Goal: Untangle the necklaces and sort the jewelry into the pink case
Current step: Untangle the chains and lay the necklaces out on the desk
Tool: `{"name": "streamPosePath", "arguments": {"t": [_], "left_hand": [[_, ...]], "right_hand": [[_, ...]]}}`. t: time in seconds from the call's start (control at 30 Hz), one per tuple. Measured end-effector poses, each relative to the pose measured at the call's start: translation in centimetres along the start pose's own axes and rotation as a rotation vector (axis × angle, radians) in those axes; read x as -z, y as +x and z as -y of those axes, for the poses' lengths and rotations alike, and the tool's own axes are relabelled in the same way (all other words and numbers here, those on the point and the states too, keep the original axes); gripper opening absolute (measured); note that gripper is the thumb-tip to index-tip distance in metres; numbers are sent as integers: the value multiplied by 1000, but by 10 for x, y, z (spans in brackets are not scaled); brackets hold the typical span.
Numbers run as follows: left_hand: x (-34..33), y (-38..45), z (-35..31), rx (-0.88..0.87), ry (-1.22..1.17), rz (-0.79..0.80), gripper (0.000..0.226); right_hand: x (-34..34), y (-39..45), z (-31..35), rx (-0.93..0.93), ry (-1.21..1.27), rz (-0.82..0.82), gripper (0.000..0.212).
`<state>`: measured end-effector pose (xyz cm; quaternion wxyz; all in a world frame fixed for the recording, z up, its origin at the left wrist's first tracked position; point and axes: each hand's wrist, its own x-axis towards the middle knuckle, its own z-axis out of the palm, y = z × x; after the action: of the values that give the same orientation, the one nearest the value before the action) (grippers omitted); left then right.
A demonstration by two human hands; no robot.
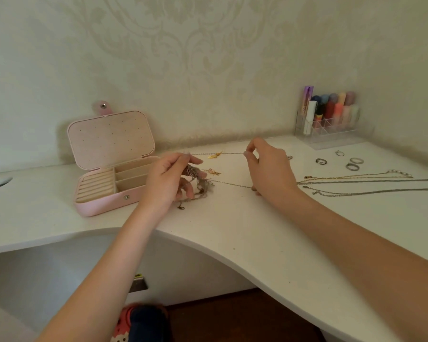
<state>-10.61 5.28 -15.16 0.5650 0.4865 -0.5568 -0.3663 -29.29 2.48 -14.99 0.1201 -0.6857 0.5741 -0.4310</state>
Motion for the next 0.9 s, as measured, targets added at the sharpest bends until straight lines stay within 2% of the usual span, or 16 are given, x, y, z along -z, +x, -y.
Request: {"name": "streamPosePath", "arguments": {"t": [0.07,0.17,0.3,0.37,0.47,0.57,0.63,0.73,0.83,0.9], "left_hand": [[-2,-1,3,-49,99,-37,36],[-5,-3,6,-213,453,-161,48],[-5,-4,3,-197,643,-289,57],[-8,-7,1,-190,764,-373,55],[-7,-9,2,-222,876,-435,41],[-3,-6,7,-351,784,-357,32],[-4,-5,7,-400,629,-214,24],[-6,-4,4,-260,301,24,24],[-5,-4,2,-162,180,23,30],[-3,-3,3,-200,285,-38,31]], "right_hand": [[0,0,0,4,49,-49,13],[5,2,-3,-20,104,-131,12],[8,3,-7,-77,90,-143,12],[8,3,-7,-78,76,-141,12],[6,3,-7,-74,11,-91,13],[6,2,-9,-56,-62,-69,14],[7,2,-10,-65,-44,-82,14],[7,3,-11,-103,83,-103,12],[8,5,-11,-90,146,-137,13],[10,6,-13,-99,191,-164,12]]}}
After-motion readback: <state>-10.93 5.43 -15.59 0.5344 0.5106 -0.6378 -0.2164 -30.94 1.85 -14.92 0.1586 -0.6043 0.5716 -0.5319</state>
